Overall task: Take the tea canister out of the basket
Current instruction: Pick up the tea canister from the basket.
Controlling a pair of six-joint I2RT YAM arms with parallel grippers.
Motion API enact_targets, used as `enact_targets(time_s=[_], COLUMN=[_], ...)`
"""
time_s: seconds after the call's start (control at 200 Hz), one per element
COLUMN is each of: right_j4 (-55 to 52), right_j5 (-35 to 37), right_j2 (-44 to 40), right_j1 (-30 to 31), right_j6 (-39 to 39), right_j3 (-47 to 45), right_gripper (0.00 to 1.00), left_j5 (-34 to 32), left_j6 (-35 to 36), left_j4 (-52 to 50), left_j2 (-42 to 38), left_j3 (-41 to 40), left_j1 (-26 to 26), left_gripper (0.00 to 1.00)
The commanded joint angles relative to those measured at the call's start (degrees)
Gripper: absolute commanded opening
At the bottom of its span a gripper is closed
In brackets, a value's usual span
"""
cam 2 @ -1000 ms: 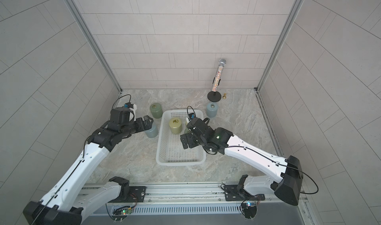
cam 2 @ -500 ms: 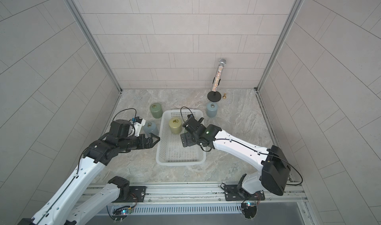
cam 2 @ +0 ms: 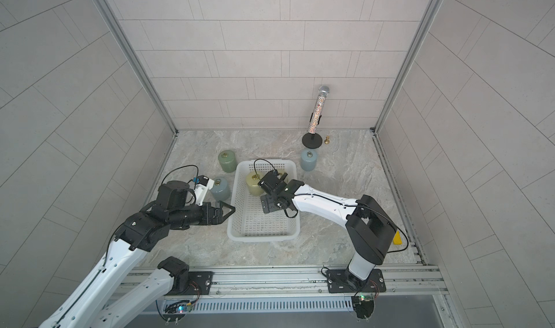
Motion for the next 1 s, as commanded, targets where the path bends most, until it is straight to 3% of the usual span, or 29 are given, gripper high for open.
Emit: enact_targets(time_s=[0.0, 0.74, 0.816, 0.901, 0.996], right_j4=[2.8, 7.8, 7.9, 7.9, 7.6], right_j5=[2.4, 4.6, 4.9, 4.6, 5.0], right_j2=[2.1, 12.1, 12.2, 11.6, 10.0], right_j1=[-0.7, -1.6, -1.6, -1.5, -1.4], right_j6=[1.1, 0.6, 0.4, -0.2, -0.3], right_j3=[0.0, 0.1, 0.2, 0.1, -0.1], right_gripper=[1.00, 0.93, 0.89, 0.73, 0.72], left_j5=[-0.5, -1.4, -1.5, -1.5, -1.5], left_j6=[-0.4, -0.6, -0.6, -0.6, -0.5], left_j4=[-1.2, -2.0, -2.0, -2.1, -2.1], left_j2=[-0.5, 0.0, 0.0, 0.0, 0.0], left_j3=[0.4, 1.8, 2.0, 2.0, 2.0], left_j1=[-0.4, -0.9, -0.9, -0.9, -0.9], left_gripper=[1.00, 1.00, 1.00, 1.00, 1.00])
